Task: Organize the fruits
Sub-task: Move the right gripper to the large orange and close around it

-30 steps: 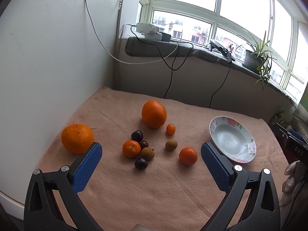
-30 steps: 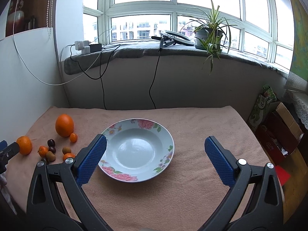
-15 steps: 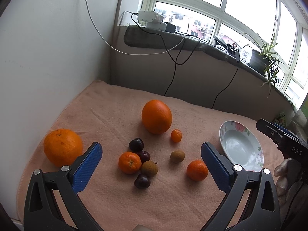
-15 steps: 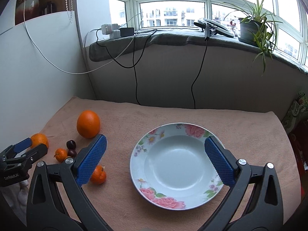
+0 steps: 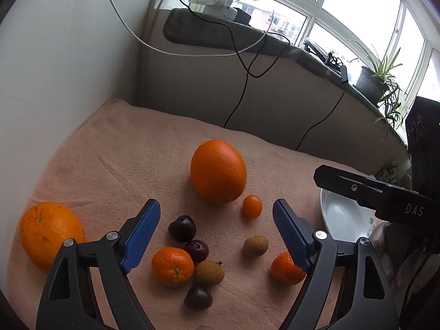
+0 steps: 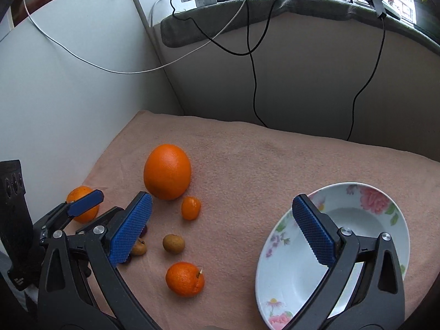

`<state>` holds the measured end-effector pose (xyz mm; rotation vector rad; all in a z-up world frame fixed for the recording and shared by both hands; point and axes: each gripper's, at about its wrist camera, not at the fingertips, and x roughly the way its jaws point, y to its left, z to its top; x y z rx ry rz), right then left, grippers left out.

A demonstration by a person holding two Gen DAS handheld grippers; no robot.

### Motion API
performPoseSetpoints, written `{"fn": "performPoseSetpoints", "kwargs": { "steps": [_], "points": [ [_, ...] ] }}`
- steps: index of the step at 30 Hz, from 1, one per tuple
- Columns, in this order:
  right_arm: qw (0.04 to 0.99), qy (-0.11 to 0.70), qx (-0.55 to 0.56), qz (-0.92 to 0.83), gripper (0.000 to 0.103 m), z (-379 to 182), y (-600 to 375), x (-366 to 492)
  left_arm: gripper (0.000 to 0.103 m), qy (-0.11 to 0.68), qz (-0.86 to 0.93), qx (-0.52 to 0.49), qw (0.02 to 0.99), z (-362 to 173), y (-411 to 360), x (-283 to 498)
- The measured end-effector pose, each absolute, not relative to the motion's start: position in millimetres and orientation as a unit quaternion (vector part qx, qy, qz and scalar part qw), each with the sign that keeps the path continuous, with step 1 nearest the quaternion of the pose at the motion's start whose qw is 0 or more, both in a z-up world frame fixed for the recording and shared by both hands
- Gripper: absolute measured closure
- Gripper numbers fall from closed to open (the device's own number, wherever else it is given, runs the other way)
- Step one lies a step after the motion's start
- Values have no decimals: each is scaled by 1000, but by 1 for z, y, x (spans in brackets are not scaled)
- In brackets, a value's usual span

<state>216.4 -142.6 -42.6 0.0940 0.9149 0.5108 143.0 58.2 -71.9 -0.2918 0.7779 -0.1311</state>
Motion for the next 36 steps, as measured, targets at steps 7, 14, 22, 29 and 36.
{"fn": "performPoseSetpoints", "kwargs": {
  "steps": [7,14,22,29,36],
  "points": [
    [827,482,64,281,0,-57,-111,252,19,398,-84,-163,899,-82,63,165],
    [792,520,82,309,11,-77,-85,270,25,417,-97,-193,883,-91,71,181],
    [767,543,109,324,14,-93,-68,283,31,425,-107,-205,875,-99,70,192],
    [760,554,105,323,14,-112,-60,291,31,434,-111,-211,869,-102,67,200],
    [747,560,127,335,24,-125,-51,301,31,434,-109,-216,868,-104,66,213]
  ]
}}
